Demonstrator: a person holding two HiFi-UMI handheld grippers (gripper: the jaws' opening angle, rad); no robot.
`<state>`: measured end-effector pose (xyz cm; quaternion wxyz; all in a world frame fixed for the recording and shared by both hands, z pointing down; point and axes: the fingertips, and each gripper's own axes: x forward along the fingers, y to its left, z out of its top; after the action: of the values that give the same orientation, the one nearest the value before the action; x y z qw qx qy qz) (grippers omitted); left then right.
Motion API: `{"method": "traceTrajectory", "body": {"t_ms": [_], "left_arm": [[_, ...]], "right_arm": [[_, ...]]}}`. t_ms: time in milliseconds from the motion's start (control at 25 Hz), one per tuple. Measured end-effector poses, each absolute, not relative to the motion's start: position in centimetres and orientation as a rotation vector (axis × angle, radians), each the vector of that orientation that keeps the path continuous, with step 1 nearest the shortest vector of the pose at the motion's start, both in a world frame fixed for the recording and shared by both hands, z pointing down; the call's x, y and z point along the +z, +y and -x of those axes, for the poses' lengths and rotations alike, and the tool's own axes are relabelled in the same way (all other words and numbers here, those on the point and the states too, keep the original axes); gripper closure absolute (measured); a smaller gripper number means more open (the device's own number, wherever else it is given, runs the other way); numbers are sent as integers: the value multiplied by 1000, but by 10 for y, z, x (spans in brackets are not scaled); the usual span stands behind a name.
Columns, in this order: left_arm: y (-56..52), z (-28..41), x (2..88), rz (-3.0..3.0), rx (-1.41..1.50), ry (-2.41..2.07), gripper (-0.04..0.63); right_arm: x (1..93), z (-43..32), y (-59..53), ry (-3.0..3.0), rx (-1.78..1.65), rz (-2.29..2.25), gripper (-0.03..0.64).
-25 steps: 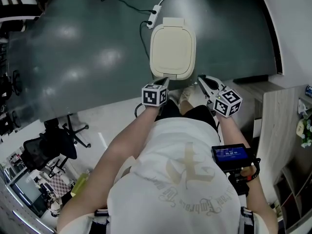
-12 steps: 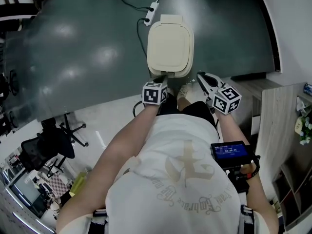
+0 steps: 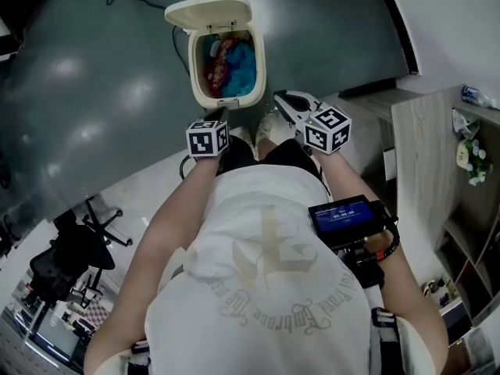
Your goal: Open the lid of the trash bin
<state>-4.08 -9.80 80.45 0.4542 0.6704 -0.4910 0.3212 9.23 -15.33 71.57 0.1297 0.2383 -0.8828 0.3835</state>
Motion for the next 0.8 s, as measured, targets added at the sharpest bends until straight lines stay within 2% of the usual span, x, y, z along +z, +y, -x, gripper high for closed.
{"method": "traceTrajectory", "body": {"t_ms": [800], "left_arm": [[-88, 55, 779, -1667, 637, -1230, 588]], "right_arm": [[691, -70, -141, -2591, 1070, -705, 612]]}}
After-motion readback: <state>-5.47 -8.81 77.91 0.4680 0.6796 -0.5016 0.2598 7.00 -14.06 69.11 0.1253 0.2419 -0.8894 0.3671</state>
